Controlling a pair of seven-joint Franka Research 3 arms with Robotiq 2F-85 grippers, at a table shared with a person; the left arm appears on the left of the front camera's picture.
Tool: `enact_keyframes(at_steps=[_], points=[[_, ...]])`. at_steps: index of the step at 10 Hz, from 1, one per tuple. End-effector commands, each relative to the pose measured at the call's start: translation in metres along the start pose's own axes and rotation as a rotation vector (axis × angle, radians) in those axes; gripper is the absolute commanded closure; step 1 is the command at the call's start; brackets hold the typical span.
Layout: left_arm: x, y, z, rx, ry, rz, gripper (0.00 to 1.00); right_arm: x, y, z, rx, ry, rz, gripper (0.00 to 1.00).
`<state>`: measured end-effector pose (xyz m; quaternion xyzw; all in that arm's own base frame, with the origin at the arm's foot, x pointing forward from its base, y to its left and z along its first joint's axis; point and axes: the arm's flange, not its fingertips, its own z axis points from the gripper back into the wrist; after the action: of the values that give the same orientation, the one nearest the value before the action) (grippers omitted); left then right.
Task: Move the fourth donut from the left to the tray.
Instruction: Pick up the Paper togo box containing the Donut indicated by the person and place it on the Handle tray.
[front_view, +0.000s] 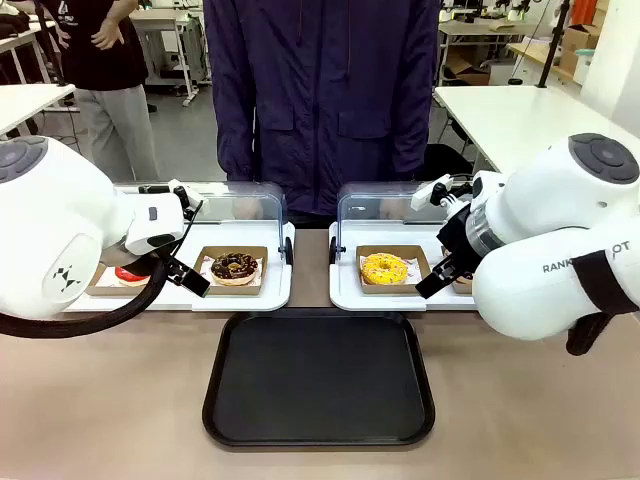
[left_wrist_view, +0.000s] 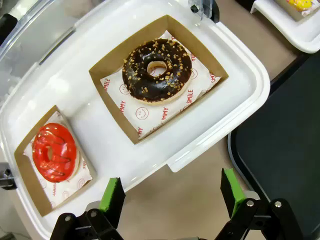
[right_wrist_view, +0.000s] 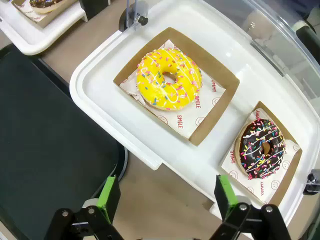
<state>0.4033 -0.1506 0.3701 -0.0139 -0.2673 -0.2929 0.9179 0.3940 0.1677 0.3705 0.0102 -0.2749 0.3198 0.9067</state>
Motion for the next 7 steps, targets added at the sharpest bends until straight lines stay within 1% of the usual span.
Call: enact_keyframes(at_steps=[1,7], points=[[0.0001,0.0,0.0002,0.0,0.0,0.0,0.0,0.0,0.0,0.0,0.0,0.0,0.0,0.0],[0.0001,0.0,0.0002,0.0,0.0,0.0,0.0,0.0,0.0,0.0,0.0,0.0,0.0,0.0]])
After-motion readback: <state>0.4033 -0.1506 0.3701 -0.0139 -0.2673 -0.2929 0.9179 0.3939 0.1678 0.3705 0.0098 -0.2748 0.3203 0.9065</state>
